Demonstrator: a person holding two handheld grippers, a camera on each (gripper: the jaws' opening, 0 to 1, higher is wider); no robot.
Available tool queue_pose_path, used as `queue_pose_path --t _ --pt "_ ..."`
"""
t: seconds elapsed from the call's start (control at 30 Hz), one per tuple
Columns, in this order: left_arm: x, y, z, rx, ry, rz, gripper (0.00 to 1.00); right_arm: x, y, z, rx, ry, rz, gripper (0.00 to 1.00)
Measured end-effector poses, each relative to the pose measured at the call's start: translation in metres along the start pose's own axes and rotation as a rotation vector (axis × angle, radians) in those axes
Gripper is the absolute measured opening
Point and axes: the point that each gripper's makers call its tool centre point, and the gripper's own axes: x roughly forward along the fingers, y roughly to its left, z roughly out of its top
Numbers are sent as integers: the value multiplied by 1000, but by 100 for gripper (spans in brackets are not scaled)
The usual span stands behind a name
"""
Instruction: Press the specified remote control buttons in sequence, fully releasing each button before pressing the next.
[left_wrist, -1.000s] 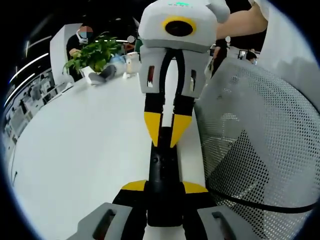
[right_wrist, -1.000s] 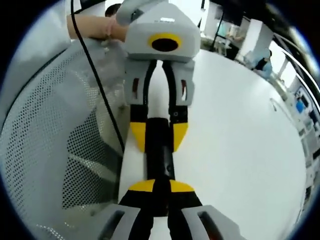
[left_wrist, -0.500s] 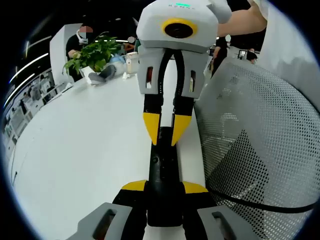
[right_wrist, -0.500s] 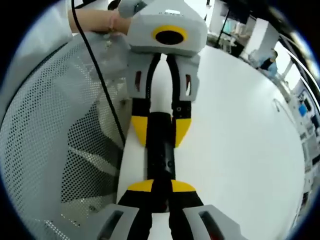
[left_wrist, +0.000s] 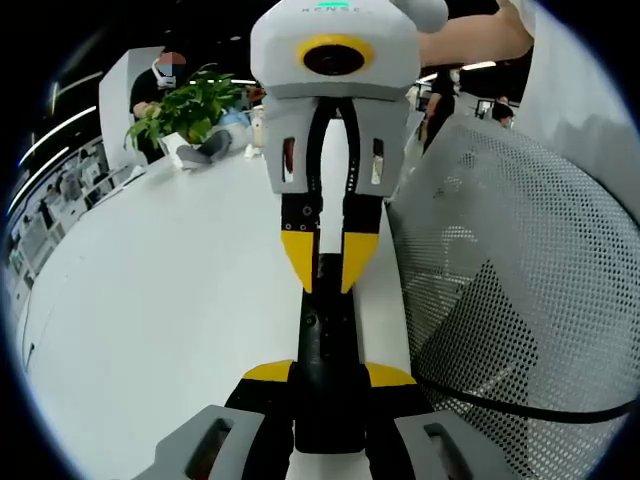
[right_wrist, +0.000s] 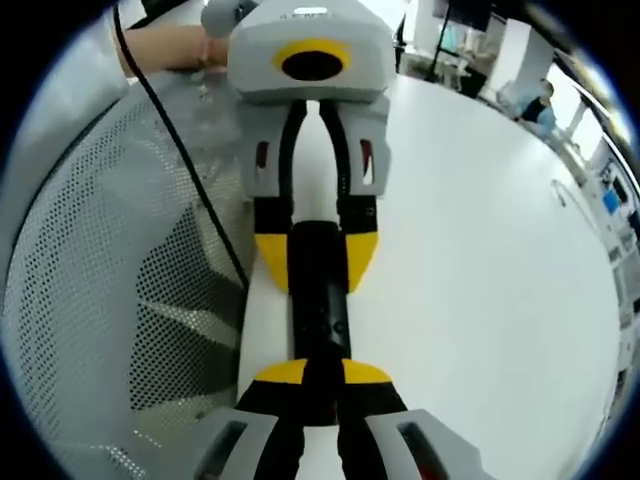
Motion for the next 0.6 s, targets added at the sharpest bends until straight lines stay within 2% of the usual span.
queue_pose_path --t 0.17,0.3,0.37,0.53,0.6 --pt "0 0 0 0 0 1 24 -2 2 -1 11 -41 -33 7" --pt "0 0 0 -1 0 1 24 -2 0 1 29 -48 -61 7" --pt "0 0 0 -2 0 2 24 -1 0 3 49 -64 -63 7" --pt "0 1 -1 -2 0 2 24 -2 -1 7 35 -76 -61 6" --pt "0 1 0 -1 0 2 24 1 0 6 18 -60 -54 5"
